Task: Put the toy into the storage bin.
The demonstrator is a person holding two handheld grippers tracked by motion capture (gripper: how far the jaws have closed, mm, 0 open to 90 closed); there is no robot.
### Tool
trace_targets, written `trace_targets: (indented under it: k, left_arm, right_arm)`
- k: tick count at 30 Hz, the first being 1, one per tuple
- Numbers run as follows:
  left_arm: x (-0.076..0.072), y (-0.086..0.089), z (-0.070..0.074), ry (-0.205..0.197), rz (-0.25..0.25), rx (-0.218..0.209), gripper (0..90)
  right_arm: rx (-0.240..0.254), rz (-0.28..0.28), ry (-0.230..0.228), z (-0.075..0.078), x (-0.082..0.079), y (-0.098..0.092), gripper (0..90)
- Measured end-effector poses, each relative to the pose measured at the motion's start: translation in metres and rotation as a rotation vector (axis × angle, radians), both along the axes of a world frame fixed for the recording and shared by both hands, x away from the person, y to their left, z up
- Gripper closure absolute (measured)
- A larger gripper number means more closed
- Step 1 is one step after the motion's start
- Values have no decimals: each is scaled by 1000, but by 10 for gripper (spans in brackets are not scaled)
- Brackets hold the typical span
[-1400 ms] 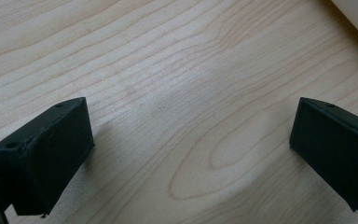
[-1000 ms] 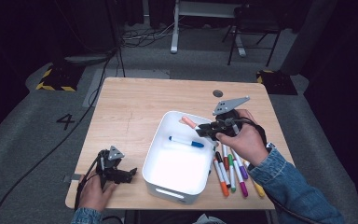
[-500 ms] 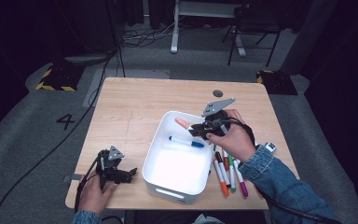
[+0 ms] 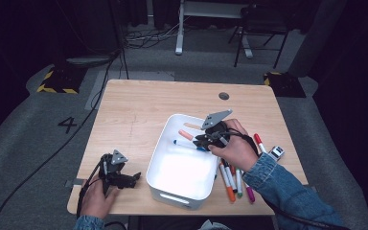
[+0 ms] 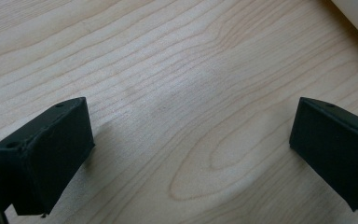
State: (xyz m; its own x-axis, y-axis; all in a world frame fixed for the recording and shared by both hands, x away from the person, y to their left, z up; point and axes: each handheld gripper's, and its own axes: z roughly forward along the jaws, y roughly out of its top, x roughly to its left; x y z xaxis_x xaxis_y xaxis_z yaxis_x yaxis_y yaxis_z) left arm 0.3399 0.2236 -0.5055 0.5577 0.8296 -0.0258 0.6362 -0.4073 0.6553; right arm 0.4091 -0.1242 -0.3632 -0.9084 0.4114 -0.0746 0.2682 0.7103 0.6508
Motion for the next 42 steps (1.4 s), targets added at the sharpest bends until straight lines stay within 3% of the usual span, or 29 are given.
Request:
trace_targets:
  k: [9, 15, 17, 19, 28, 42]
  left_arm:
    - [0, 0, 0, 0, 0, 0, 0]
    - [0, 0, 0, 0, 0, 0, 0]
    - [0, 0, 0, 0, 0, 0, 0]
    - [0, 0, 0, 0, 0, 0, 0]
    - [0, 0, 0, -1, -1, 2, 0]
    - [0, 0, 0, -1, -1, 2, 0]
  right_arm:
    - [-79, 32, -15, -9, -2, 10, 768]
    - [-125, 30, 5, -13, -3, 16, 744]
    - [-93, 28, -20, -13, -4, 16, 621]
    - [-84, 29, -46, -11, -4, 15, 600]
    - [-3, -13, -66, 4, -9, -4, 577]
    - [59, -129, -75, 17, -6, -58, 574]
